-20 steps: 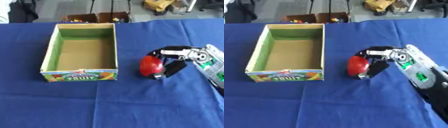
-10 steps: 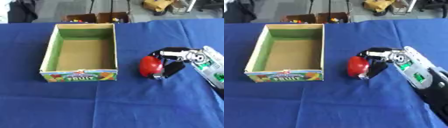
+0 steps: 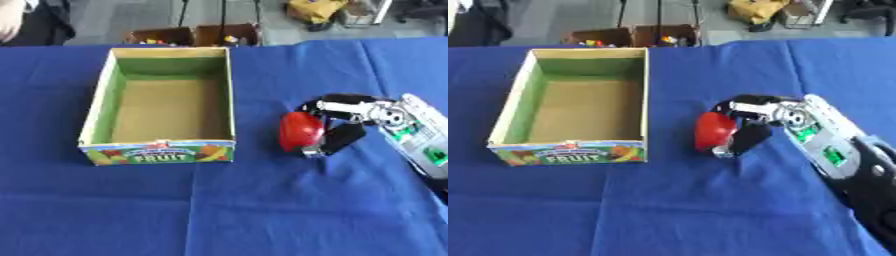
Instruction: Pick up objects on the table and place them in the box.
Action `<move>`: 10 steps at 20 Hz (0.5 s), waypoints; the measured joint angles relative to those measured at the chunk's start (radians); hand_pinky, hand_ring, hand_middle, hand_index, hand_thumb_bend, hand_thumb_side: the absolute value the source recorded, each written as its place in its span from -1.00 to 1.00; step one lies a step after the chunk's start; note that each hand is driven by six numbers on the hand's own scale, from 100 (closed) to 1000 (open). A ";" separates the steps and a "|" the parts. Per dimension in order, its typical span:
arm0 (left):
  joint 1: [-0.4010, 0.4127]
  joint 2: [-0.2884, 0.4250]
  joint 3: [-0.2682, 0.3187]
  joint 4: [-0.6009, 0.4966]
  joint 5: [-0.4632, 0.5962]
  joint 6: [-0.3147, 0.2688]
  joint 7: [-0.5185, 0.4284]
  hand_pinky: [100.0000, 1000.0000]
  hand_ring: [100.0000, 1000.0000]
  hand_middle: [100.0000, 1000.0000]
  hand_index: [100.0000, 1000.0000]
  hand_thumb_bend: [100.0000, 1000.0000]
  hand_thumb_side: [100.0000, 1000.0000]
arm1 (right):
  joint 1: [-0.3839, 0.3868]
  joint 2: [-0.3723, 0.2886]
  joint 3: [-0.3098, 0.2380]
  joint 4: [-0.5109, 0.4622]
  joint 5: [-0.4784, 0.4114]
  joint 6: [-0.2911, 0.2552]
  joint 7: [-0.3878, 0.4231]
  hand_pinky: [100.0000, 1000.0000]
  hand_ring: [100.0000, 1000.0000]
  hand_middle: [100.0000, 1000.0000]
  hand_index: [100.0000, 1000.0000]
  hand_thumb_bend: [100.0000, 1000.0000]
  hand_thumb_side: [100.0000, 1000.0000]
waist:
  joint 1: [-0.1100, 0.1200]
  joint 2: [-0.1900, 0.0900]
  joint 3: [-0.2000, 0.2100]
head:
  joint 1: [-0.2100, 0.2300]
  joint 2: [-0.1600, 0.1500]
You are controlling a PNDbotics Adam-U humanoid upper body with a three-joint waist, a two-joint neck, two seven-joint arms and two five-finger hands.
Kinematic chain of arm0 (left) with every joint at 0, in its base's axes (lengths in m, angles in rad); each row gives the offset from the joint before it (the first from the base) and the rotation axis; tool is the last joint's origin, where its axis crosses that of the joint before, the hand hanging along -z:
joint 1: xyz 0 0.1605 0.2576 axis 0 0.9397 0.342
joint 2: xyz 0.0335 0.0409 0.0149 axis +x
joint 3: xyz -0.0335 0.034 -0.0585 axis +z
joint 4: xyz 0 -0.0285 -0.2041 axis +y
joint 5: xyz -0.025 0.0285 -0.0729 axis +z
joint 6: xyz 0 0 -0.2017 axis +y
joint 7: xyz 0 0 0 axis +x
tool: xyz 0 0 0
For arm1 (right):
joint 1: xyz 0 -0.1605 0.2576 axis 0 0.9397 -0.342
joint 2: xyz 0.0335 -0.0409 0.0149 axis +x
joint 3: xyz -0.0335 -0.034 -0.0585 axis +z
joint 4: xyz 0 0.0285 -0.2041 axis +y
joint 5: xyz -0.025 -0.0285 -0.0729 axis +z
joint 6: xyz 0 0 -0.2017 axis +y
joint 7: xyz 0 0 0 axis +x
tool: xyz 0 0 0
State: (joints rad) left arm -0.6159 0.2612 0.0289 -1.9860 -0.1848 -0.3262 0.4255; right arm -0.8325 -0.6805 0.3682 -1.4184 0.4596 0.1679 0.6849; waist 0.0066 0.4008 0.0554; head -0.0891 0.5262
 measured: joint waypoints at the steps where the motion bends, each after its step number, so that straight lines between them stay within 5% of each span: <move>1: 0.000 0.000 0.000 0.000 0.000 0.000 0.000 0.42 0.67 0.34 0.50 -1.00 1.00 | 0.000 0.001 0.002 0.000 0.000 -0.001 -0.006 0.00 0.21 0.35 0.63 -0.24 -0.23 | 0.000 0.000 0.000 | -0.001 0.000; 10: 0.000 -0.003 0.000 0.000 0.000 0.003 0.000 0.41 0.67 0.34 0.50 -1.00 1.00 | -0.002 0.010 0.015 0.014 0.015 -0.018 -0.048 -0.12 0.08 0.18 0.48 -0.22 -0.41 | 0.001 0.002 0.001 | -0.005 0.000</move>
State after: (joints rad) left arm -0.6161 0.2580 0.0289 -1.9860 -0.1848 -0.3229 0.4252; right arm -0.8350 -0.6708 0.3827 -1.4043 0.4744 0.1495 0.6364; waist 0.0073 0.4023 0.0563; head -0.0946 0.5259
